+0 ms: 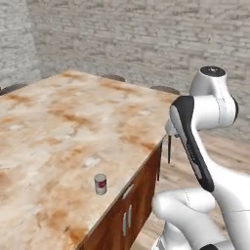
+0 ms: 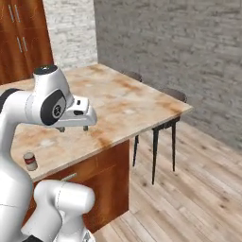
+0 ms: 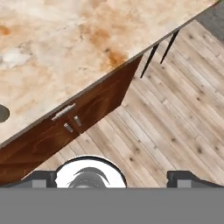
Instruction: Restock the canned food cabinet by taking the new fresh canned food from the counter and placing it in the cabinet. Then, take the old canned food from the cabinet and place it on the counter.
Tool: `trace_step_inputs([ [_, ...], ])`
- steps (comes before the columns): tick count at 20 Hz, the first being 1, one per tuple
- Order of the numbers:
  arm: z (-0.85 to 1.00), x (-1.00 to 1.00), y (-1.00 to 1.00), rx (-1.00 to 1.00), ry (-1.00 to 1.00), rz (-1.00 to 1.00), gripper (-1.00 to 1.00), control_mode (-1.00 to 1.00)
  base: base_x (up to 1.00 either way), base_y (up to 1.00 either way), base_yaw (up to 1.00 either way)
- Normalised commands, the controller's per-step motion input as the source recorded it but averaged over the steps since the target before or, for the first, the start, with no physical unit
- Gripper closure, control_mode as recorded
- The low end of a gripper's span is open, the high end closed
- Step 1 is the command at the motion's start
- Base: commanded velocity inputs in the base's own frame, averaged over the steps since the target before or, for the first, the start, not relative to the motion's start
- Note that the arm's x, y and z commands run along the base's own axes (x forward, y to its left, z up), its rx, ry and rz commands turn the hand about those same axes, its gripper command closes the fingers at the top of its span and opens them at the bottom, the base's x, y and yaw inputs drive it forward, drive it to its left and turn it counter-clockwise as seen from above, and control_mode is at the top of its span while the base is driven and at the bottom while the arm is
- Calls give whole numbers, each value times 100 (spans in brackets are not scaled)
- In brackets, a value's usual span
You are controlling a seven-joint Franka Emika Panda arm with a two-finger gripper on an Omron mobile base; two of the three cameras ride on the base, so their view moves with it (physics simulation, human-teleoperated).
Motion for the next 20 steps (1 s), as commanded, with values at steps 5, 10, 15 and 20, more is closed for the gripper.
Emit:
trace_step_inputs([
  [5,0,0,0,0,0,0,-100,100,41,-16,92],
  [10,0,0,0,0,0,0,-100,100,0,-8,95],
  [15,0,0,0,0,0,0,-100,100,0,-11,35],
  [20,0,0,0,0,0,0,-100,100,0,0,0],
])
